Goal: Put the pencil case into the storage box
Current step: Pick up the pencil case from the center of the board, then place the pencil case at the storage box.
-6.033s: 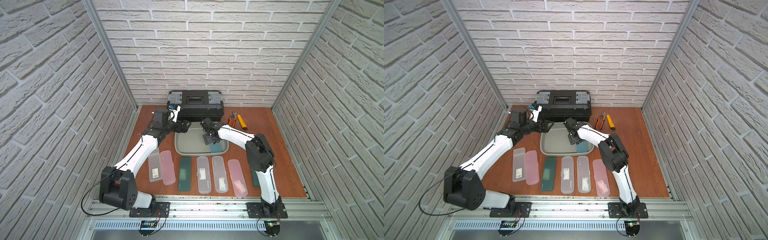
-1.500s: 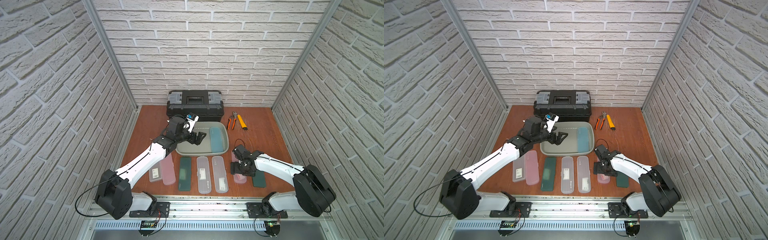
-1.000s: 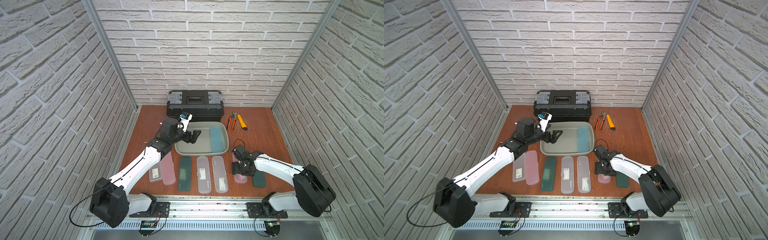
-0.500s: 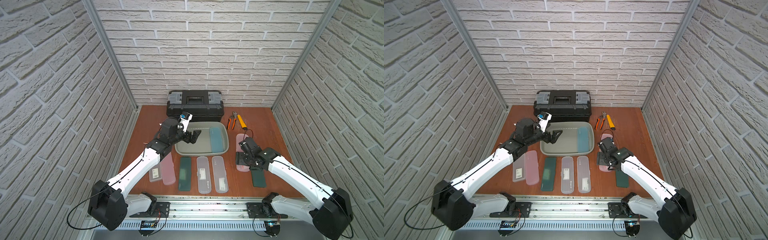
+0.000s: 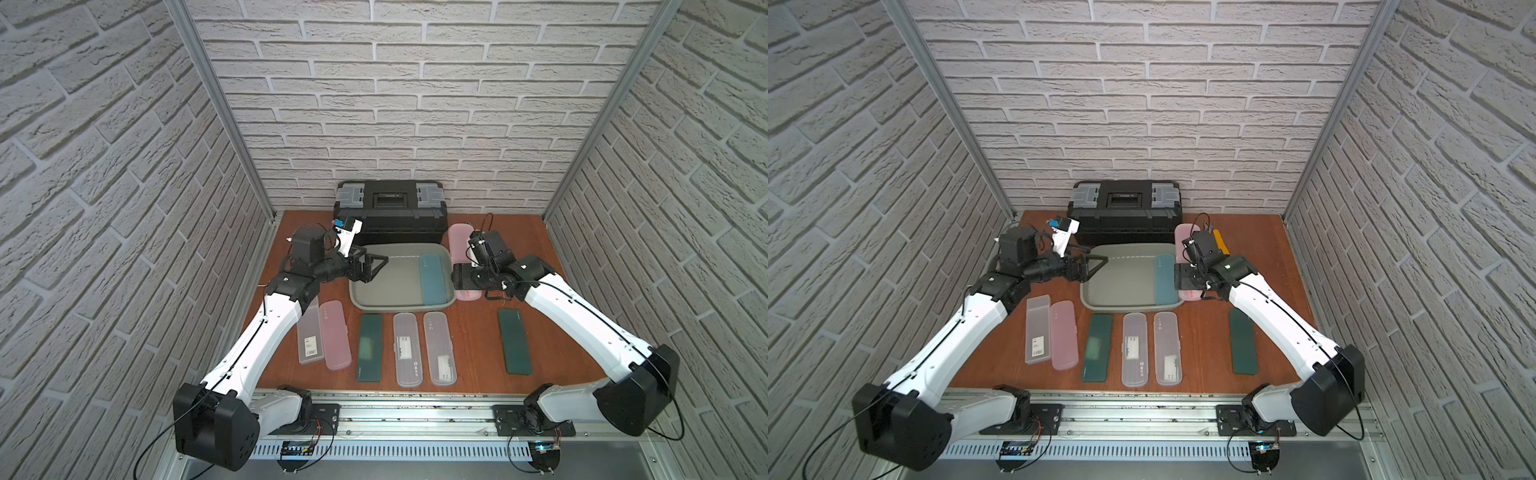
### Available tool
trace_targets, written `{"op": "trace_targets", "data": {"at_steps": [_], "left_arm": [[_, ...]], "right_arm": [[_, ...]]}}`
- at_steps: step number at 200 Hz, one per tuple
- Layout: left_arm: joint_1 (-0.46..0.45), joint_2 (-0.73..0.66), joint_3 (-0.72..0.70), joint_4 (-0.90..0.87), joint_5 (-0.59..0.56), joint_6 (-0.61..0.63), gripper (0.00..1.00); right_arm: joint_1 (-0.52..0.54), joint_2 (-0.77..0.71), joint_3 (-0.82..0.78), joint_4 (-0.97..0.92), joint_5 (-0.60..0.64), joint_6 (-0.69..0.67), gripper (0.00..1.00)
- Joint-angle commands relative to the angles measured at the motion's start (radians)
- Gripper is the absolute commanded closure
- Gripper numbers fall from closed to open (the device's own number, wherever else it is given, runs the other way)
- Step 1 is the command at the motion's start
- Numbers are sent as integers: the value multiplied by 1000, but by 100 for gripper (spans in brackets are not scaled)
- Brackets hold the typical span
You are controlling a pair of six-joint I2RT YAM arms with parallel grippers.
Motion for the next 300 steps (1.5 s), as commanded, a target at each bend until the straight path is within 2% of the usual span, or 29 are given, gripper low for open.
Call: {"op": "trace_targets", "data": {"at_steps": [1, 9, 20, 67, 152, 170, 187, 240, 300], "left_arm": [[40, 2, -25, -125, 30, 38, 2], [40, 8, -28, -123, -32, 20, 2], [44, 31, -37, -103, -59, 4, 2], [43, 138, 25, -167, 3, 22, 2], [45, 50, -18, -116, -43, 23, 2], [45, 51, -18, -97, 0, 17, 2], [46, 53, -15, -92, 38, 16, 1], [45, 51, -18, -84, 48, 12, 2], [44, 45, -20, -82, 52, 11, 1]], "right_arm": [[1, 98, 106, 61, -69, -48, 35], [4, 138, 129, 72, -75, -47, 35], [10, 184, 155, 91, -75, -38, 35], [59, 331, 252, 102, -56, 10, 37], [115, 530, 297, 174, -45, 124, 39], [124, 540, 303, 201, -46, 152, 39], [135, 573, 304, 216, -20, 170, 35], [145, 618, 299, 220, 12, 214, 29], [155, 629, 300, 216, 16, 203, 13]]}}
